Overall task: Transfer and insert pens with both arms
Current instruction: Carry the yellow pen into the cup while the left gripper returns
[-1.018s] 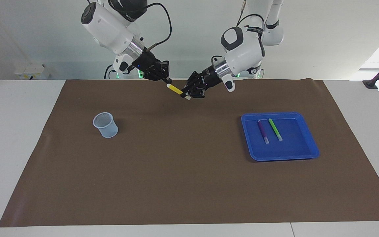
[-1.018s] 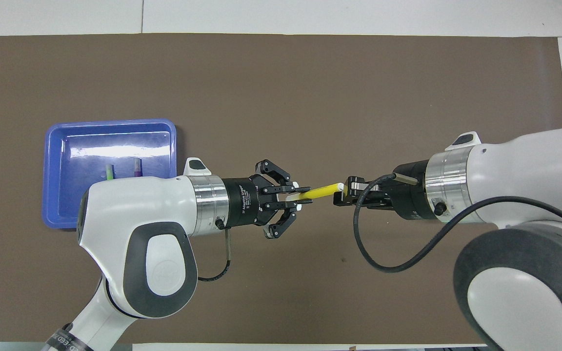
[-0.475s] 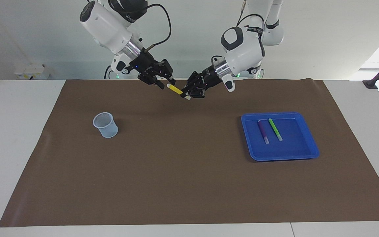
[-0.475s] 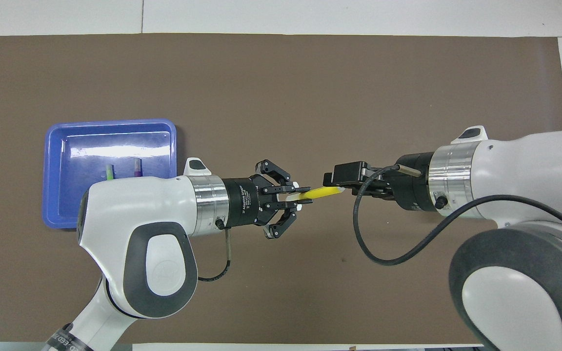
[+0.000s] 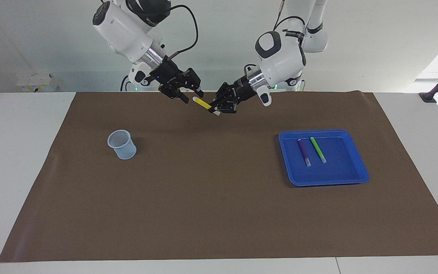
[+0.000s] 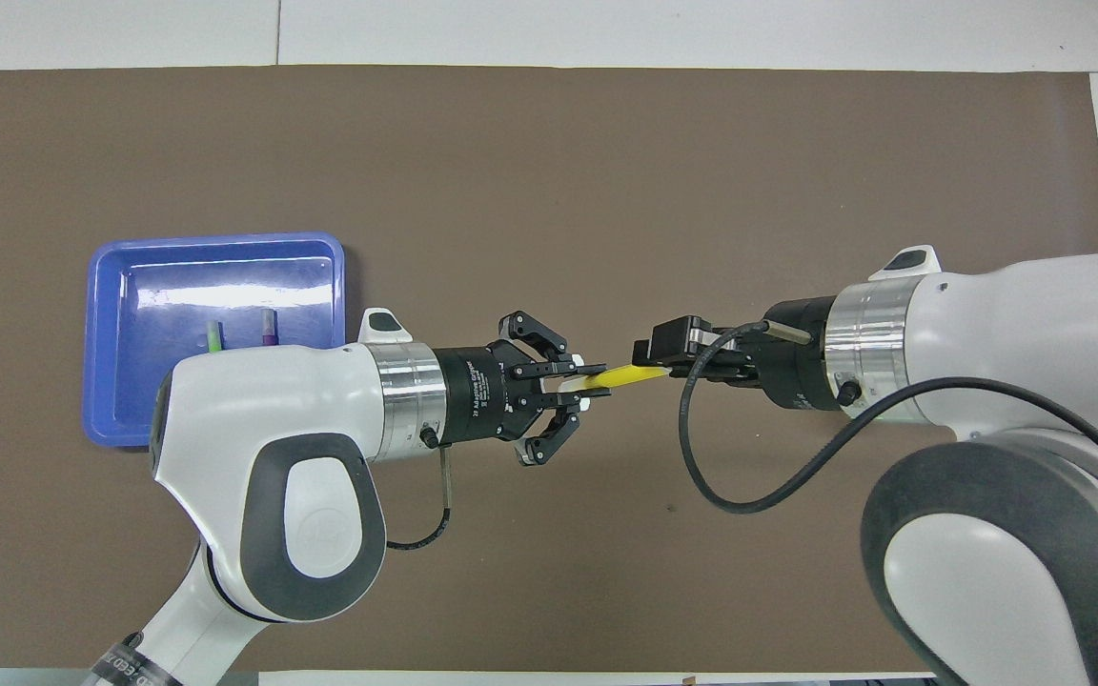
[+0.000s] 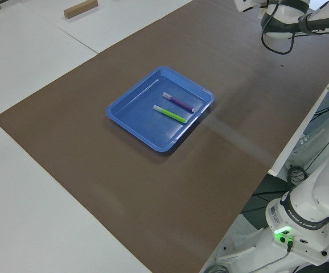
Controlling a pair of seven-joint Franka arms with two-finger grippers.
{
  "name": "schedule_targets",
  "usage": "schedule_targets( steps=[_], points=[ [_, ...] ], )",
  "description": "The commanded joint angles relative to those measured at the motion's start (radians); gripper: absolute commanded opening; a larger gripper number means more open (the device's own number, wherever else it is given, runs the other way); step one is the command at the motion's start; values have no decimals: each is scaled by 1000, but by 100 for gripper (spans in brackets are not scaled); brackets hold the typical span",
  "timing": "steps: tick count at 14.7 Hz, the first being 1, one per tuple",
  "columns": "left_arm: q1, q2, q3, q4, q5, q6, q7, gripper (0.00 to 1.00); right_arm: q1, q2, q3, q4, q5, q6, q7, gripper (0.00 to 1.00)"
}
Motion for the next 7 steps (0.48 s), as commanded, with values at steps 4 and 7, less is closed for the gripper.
schedule_targets(
  steps=[4, 7],
  points=[
    [-1, -34, 1, -30, -26, 15, -3, 0, -23, 2, -6, 9, 3, -51, -33, 0],
    [-10, -34, 1, -22, -16, 21, 18, 84, -128, 37, -7, 92, -87, -170, -119, 0]
  ],
)
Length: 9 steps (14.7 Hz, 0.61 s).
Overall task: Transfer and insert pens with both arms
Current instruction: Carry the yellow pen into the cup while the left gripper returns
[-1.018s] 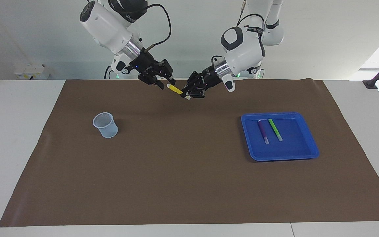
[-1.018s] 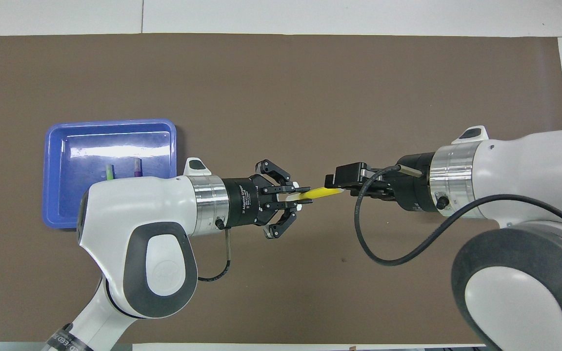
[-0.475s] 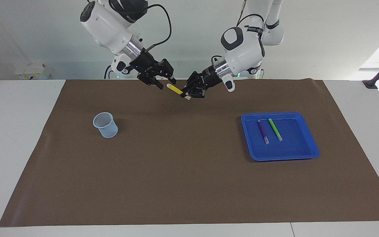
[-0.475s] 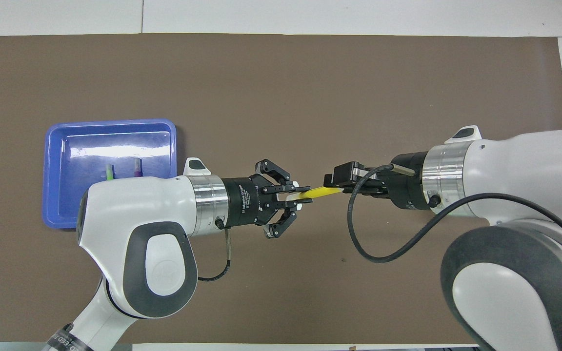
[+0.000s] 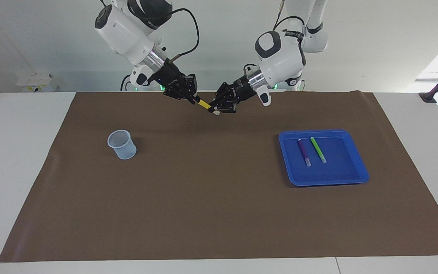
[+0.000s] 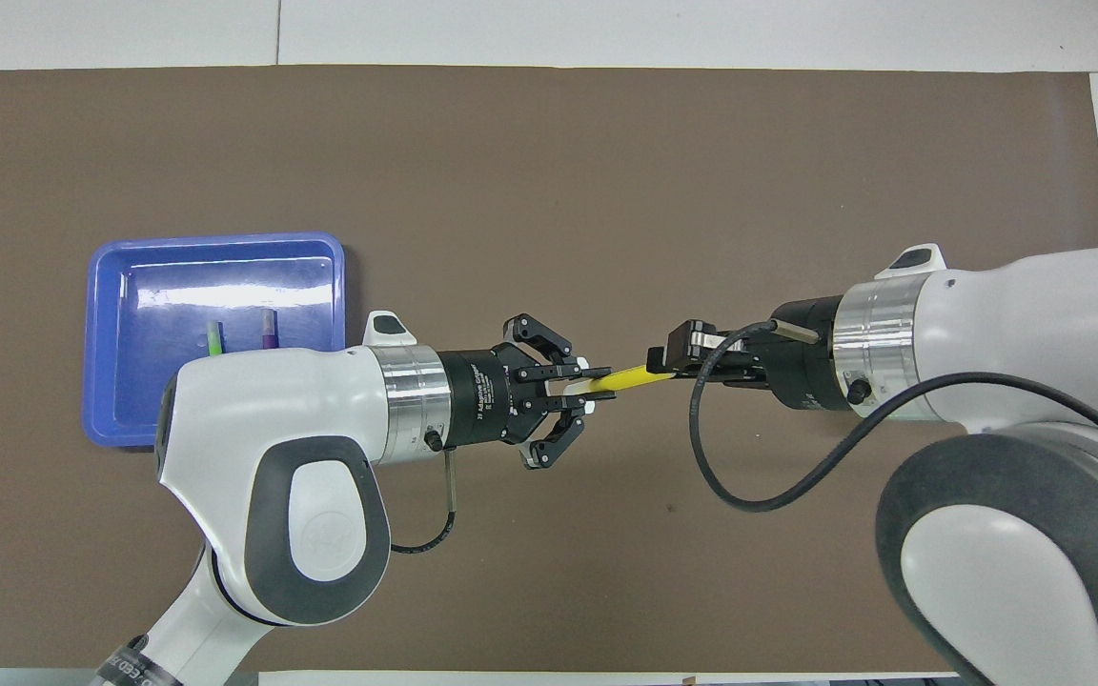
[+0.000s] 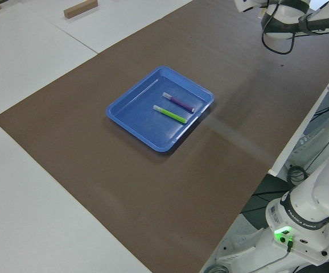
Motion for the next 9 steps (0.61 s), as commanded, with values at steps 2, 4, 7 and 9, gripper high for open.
schedule_targets(
  steps=[2, 4, 7, 9],
  points=[
    [-35, -46, -2, -28, 8, 96, 113, 100, -173, 47, -7, 133, -169, -216, -197, 0],
    [-35, -46, -2, -29, 9, 97, 115, 100, -228, 47, -9, 150, -279, -284, -350, 0],
    [-34, -46, 0, -28, 9, 95, 124, 100, -280, 47, -10, 150, -451, -286, -601, 0],
    [-28, -45, 0, -28, 9, 95, 125, 100, -285, 47, -12, 139, -532, -257, -698, 0]
  ],
)
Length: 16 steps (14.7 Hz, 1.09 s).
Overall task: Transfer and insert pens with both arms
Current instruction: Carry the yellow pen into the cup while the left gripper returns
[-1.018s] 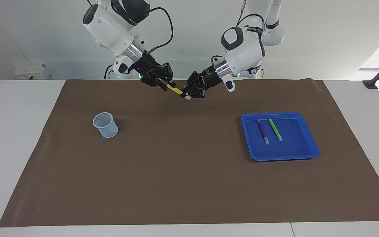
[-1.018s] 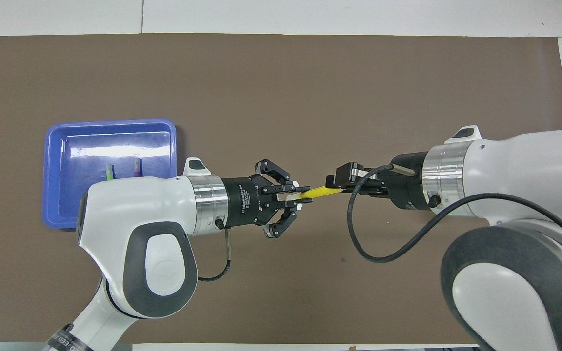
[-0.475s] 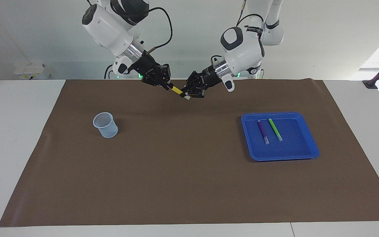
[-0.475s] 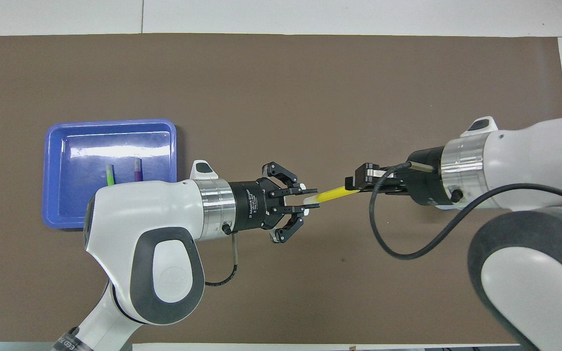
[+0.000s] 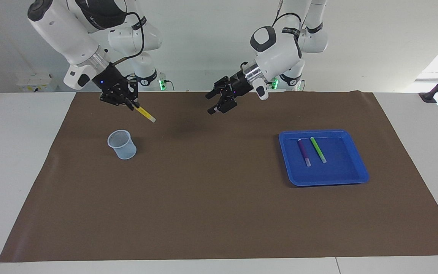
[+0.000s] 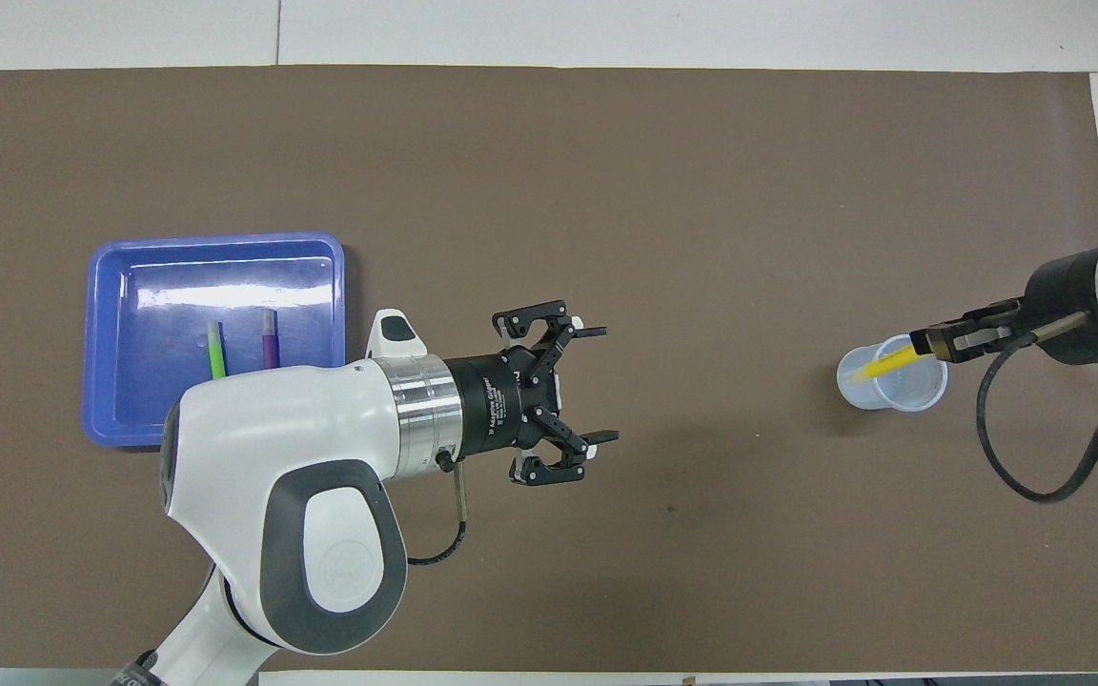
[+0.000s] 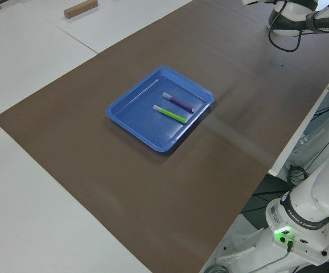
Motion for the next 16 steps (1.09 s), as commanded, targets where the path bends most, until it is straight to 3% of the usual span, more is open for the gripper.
schedule_targets(
  steps=[1, 3, 9, 15, 16],
  points=[
    [0, -23, 6, -24, 7, 19, 10, 100, -24, 4, 13, -10, -80, 48, -109, 0],
    [5, -25, 7, -28, 9, 15, 16, 100, -35, -8, 13, -74, -108, 108, -117, 0],
    [74, -17, 7, -28, 118, 11, 76, 100, -74, 39, 13, -122, -148, 190, -209, 0],
    [213, -10, 6, 1, 355, -155, 110, 100, -90, 27, 13, -212, -145, 231, -180, 0],
    [227, -8, 6, 5, 406, -186, 117, 100, -90, 27, 13, -214, -145, 231, -183, 21]
  ],
)
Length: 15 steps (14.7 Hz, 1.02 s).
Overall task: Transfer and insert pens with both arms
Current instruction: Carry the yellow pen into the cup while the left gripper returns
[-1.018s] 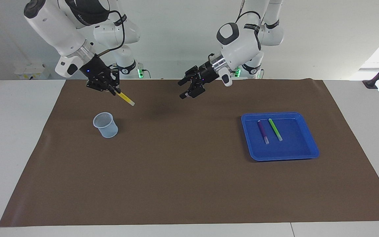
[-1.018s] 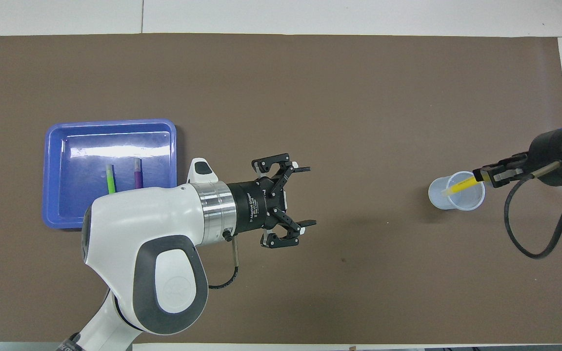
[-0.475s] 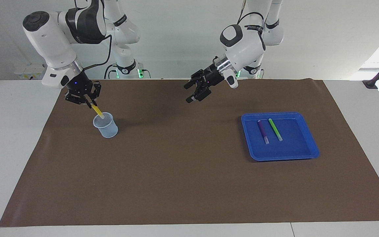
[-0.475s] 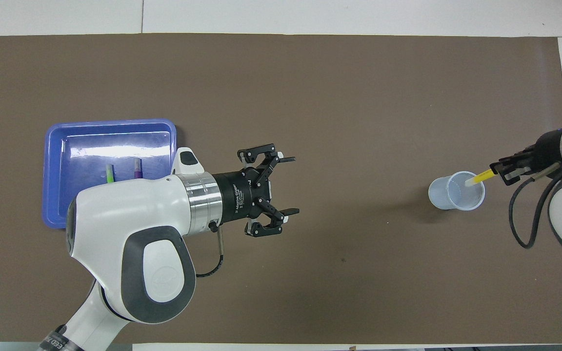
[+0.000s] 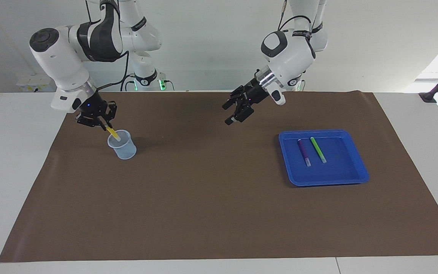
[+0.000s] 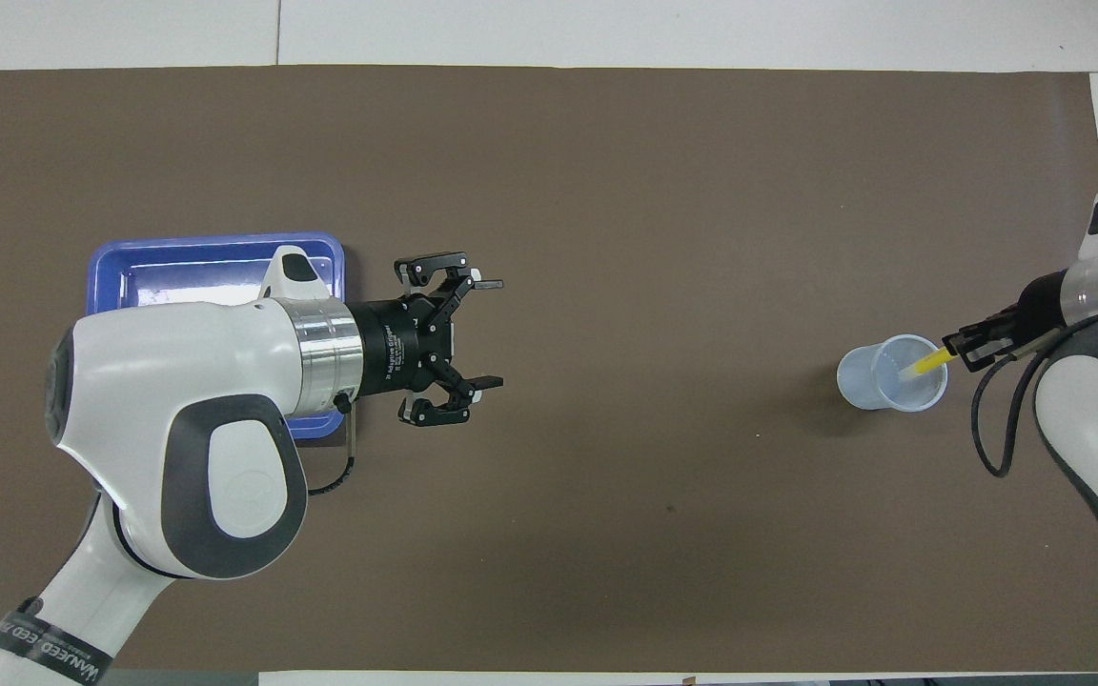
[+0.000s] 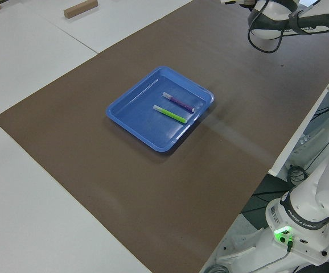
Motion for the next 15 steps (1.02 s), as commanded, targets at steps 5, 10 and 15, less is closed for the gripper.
schedule_targets(
  steps=[5, 10, 15],
  points=[
    [123, 13, -4, 29, 242, -199, 148, 100, -3, -13, 15, 47, 1, -40, 5, 100],
    [221, 24, -2, 27, 380, -254, 361, 100, -2, -43, 20, 71, 47, -65, 5, 100],
    [343, 36, -1, 18, 566, -311, 688, 100, 61, -77, 34, 85, 142, -58, 14, 100]
  ],
)
